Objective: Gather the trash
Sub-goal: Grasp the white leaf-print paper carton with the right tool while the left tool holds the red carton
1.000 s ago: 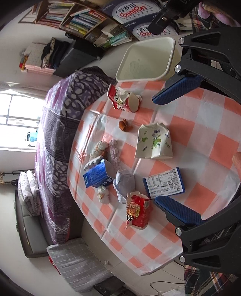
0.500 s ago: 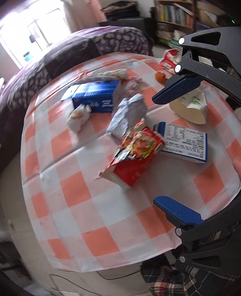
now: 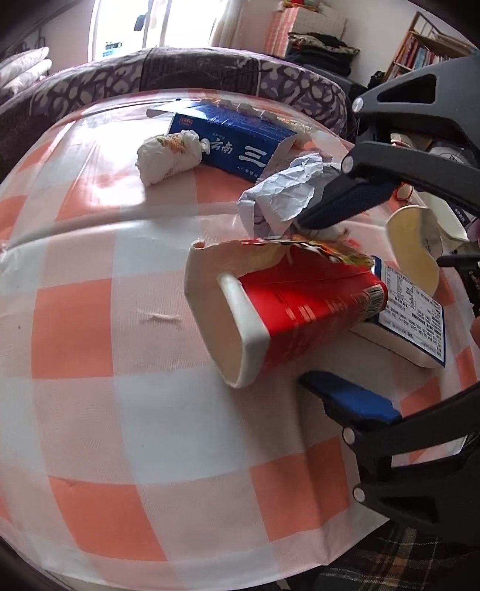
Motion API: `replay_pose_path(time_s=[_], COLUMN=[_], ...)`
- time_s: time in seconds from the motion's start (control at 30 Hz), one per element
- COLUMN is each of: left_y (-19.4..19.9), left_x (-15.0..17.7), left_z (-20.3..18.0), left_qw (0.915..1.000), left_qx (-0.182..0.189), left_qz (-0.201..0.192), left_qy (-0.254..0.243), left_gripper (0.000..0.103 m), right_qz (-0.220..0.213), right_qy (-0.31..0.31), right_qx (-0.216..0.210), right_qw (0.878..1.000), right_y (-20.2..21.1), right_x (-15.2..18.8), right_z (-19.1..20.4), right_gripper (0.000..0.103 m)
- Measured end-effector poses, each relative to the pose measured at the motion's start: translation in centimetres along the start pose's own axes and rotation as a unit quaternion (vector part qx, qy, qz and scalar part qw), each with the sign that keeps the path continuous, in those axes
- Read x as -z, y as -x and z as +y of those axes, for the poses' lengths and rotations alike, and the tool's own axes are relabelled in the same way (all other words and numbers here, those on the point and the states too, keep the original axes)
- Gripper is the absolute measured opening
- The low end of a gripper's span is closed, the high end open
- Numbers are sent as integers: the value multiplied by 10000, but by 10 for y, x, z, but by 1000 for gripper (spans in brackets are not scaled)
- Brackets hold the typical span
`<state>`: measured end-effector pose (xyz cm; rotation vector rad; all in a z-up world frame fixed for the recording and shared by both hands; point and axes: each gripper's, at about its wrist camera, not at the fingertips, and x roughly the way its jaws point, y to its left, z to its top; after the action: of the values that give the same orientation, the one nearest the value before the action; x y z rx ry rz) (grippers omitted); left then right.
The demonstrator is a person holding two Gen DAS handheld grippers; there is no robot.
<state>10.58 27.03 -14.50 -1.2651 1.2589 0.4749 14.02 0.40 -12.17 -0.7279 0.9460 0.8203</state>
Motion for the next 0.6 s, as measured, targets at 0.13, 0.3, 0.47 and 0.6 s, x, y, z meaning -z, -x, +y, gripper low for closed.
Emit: replay_pose_path(time_s=[0.13,0.3,0.47,0.6], left_y=[5,17,43,58], left_x=[-4,0,4,4], left_z=[-12,-21,-30,-33], left_qw=[9984,9939,9865,9804], left_qx=[23,95,309,323], left_qz=[-158,-322,-567,-824], left_qy=[-538,-1051,-1505,-1758], left_gripper=[48,45,45,45], right_qz=[205,268,-116,154], right_qy=[497,376,216,541], right_qx=[-107,-471,-445,-256], right_qw=[9985,9978,9987,9981], right_y=[-12,-10,12,0], right_x=[-7,-24,-43,-47], right_z=[7,2,-15,-10], right_gripper=[96,96,96,96])
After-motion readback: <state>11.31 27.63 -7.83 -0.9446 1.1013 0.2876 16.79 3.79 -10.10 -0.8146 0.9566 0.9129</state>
